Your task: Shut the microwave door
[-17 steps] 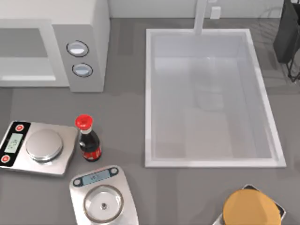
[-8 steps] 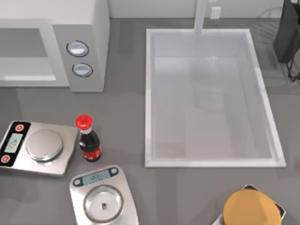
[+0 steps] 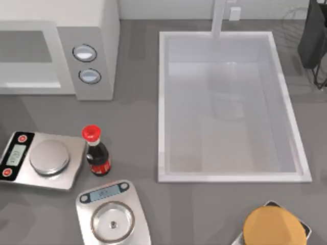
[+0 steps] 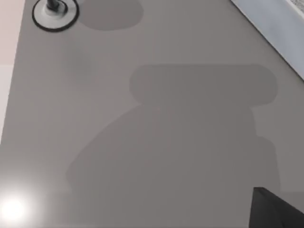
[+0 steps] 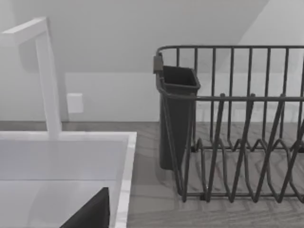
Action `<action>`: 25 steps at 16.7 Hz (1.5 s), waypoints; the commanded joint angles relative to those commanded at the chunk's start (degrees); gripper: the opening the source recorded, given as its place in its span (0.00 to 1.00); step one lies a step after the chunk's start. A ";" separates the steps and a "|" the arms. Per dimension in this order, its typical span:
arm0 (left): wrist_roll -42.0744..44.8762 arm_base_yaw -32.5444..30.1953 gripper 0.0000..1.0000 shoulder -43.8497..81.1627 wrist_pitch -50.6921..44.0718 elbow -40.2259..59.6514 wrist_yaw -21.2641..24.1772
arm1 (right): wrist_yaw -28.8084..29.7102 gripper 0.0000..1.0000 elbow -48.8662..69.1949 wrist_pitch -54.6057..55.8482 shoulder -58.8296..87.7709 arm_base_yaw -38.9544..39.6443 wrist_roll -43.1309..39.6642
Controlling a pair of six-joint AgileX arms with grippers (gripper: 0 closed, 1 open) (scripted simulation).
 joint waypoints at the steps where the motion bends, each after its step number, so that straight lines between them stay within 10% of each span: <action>1: -0.72 -0.73 0.00 -0.73 0.22 -0.67 -0.60 | 0.00 1.00 0.00 0.00 0.00 0.00 0.00; 9: -16.94 -19.07 0.00 -16.46 4.15 -12.88 -11.45 | 0.00 1.00 0.00 0.00 0.00 0.00 0.00; 18: -21.30 -24.06 0.00 -18.04 4.43 -14.30 -15.19 | 0.00 1.00 0.00 0.00 0.00 0.00 0.00; 25: -36.44 -45.95 0.00 -22.96 4.79 -17.16 -29.36 | 0.00 1.00 0.00 0.00 0.00 0.00 0.00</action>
